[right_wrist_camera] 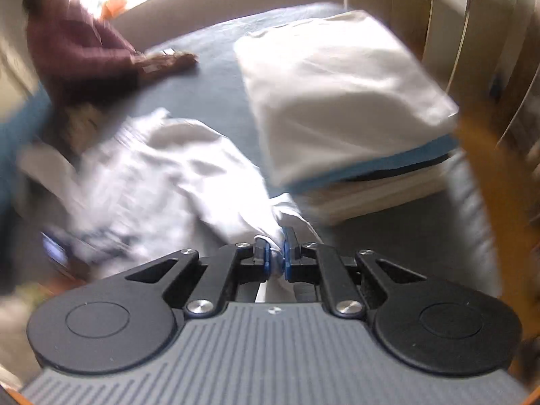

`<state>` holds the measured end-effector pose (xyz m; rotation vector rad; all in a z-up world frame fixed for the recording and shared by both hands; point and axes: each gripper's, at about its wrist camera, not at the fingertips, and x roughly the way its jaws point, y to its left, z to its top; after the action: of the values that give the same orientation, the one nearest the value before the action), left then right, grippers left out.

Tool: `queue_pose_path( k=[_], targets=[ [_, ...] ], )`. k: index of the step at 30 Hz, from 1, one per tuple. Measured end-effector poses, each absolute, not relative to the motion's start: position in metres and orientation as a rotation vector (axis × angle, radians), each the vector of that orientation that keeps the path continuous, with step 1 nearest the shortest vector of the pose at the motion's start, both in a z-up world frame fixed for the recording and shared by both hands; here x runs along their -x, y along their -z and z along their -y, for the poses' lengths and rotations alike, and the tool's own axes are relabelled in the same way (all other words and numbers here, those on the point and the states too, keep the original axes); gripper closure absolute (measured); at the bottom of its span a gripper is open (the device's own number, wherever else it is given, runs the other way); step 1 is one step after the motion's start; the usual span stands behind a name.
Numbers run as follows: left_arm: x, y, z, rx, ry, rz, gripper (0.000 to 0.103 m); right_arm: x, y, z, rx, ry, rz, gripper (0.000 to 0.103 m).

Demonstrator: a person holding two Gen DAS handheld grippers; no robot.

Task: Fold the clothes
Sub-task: 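Grasp the white shirt sleeve cuff with the right gripper and lift it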

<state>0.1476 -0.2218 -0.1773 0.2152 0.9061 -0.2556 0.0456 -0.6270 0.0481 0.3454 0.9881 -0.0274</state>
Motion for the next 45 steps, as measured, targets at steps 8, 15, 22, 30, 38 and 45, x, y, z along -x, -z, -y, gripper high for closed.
queue_pose_path(
  k=[8,15,22,30,38,45],
  targets=[
    [-0.149,0.177,0.220,-0.220,0.281,-0.915,0.017,-0.125,-0.125,0.615,-0.492,-0.052,-0.897,0.097],
    [-0.148,0.178,0.217,-0.214,0.302,-0.912,0.017,-0.187,-0.168,0.568,-0.467,-0.223,-0.875,0.097],
    [-0.150,0.170,0.210,-0.184,0.334,-0.933,0.018,-0.216,-0.179,0.486,-0.370,-0.401,-0.948,0.097],
    [-0.140,0.132,0.115,0.087,0.330,-0.962,0.019,-0.236,-0.159,0.385,-0.303,-0.573,-1.081,0.094],
    [-0.109,0.115,0.003,0.346,0.353,-1.022,0.019,-0.236,-0.060,0.264,-0.072,-0.705,-1.317,0.093],
    [-0.078,0.131,-0.051,0.532,0.381,-1.084,0.019,-0.218,0.058,0.197,-0.053,-0.718,-1.490,0.074]
  ],
)
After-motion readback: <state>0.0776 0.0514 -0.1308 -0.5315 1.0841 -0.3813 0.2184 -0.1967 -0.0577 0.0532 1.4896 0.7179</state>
